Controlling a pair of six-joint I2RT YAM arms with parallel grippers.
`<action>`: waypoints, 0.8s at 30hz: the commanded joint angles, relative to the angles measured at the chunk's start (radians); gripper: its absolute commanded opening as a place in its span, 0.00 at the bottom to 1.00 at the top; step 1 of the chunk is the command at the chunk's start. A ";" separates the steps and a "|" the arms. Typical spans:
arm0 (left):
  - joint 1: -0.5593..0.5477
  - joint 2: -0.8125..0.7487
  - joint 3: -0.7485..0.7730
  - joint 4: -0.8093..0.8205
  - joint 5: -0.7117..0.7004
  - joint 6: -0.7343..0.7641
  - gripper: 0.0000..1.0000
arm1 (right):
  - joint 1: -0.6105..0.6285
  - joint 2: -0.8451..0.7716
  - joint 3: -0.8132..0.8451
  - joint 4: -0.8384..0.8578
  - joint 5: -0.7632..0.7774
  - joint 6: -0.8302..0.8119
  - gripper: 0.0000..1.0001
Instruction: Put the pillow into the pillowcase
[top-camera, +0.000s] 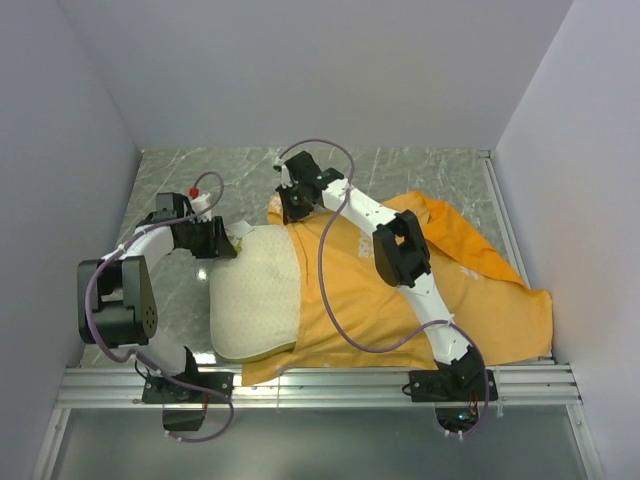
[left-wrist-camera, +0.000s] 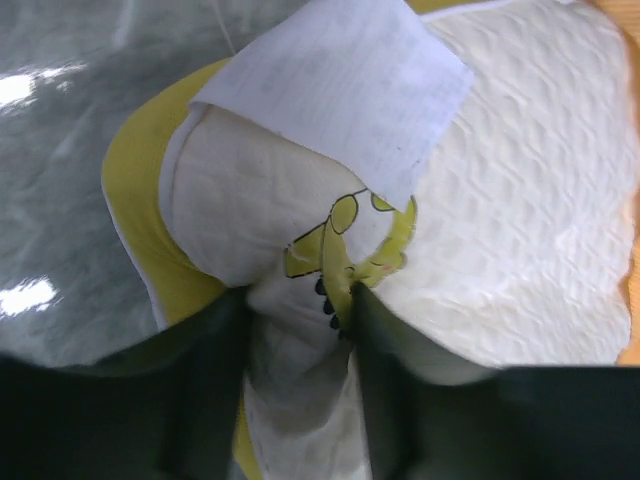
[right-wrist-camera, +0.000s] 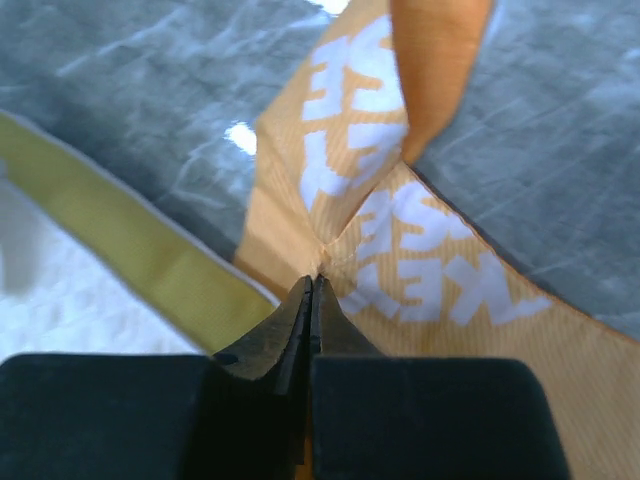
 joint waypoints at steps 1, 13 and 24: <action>-0.008 0.034 0.018 0.060 0.208 0.062 0.42 | 0.030 -0.135 0.024 0.059 -0.131 0.034 0.00; -0.148 -0.052 0.001 0.301 0.677 -0.125 0.00 | 0.191 -0.380 -0.016 0.154 -0.070 0.117 0.00; -0.133 -0.120 -0.107 0.472 0.802 -0.325 0.00 | 0.207 -0.382 0.007 0.206 0.127 0.204 0.00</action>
